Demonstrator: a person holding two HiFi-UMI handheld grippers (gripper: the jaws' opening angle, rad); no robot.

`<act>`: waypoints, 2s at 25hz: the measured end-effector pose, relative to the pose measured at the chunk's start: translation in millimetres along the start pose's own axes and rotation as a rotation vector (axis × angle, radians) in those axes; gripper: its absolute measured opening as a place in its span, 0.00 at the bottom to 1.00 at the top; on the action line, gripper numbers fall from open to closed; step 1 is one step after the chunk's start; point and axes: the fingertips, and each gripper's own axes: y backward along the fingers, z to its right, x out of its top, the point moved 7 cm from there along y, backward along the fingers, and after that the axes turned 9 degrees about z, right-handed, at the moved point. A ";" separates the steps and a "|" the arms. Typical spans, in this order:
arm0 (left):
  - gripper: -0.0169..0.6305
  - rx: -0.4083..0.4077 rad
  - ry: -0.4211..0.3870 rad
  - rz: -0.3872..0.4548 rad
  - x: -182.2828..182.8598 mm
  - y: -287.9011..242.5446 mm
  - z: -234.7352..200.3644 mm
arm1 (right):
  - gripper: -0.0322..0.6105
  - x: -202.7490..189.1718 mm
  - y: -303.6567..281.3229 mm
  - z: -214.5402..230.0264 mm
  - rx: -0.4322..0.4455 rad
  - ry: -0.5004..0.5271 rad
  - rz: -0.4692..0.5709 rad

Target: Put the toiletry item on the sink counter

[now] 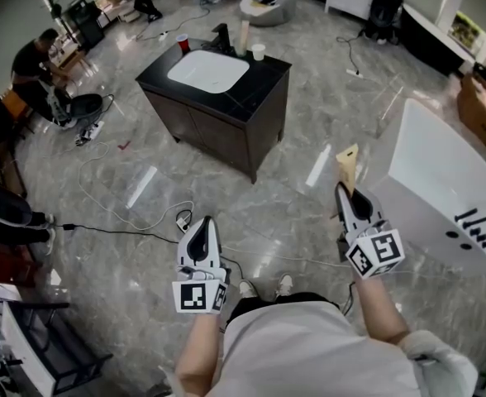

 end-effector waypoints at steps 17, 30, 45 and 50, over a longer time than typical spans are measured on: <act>0.03 0.073 -0.019 -0.032 -13.0 -6.2 41.6 | 0.13 -7.6 8.0 45.9 0.047 -0.039 0.018; 0.03 0.068 -0.020 -0.047 -30.7 -36.5 48.2 | 0.14 -12.6 -12.1 64.6 0.081 -0.045 0.027; 0.03 0.020 0.010 -0.033 -63.8 -114.3 9.8 | 0.13 -33.2 -75.6 91.5 0.039 -0.032 0.015; 0.03 0.007 0.015 -0.032 -75.8 -153.8 -19.4 | 0.13 -42.8 -116.6 95.6 0.033 -0.029 0.001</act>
